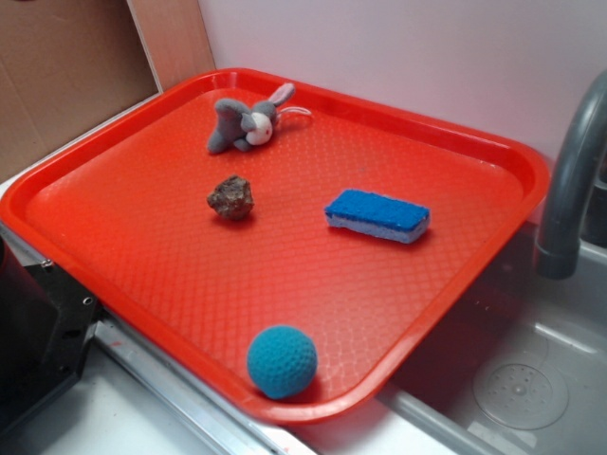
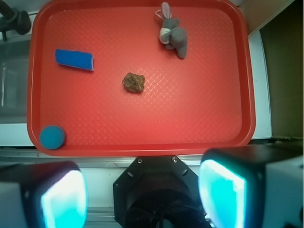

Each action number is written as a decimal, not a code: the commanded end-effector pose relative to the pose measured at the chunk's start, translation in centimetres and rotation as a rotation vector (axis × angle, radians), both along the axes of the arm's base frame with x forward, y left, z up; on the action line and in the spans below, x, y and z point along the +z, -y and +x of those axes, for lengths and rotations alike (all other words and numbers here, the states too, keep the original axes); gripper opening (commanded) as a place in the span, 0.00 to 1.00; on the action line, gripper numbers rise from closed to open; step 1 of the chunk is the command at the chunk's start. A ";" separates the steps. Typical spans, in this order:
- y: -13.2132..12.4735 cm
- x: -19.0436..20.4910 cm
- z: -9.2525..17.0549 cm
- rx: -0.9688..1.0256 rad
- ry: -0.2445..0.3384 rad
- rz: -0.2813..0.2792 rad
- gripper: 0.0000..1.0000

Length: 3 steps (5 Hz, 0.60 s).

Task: Grab the blue sponge.

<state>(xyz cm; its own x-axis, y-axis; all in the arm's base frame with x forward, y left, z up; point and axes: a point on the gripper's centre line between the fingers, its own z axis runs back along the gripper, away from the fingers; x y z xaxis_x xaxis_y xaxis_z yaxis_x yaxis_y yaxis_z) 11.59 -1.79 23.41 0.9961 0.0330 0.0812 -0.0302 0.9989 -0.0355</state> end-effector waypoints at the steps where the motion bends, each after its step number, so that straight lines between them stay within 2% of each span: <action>1: 0.0 0.0 0.0 0.000 0.000 0.000 1.00; 2: 0.7 -1.1 2.1 -0.168 -0.007 0.013 1.00; 3: 2.4 -3.0 4.9 -0.307 0.049 0.024 1.00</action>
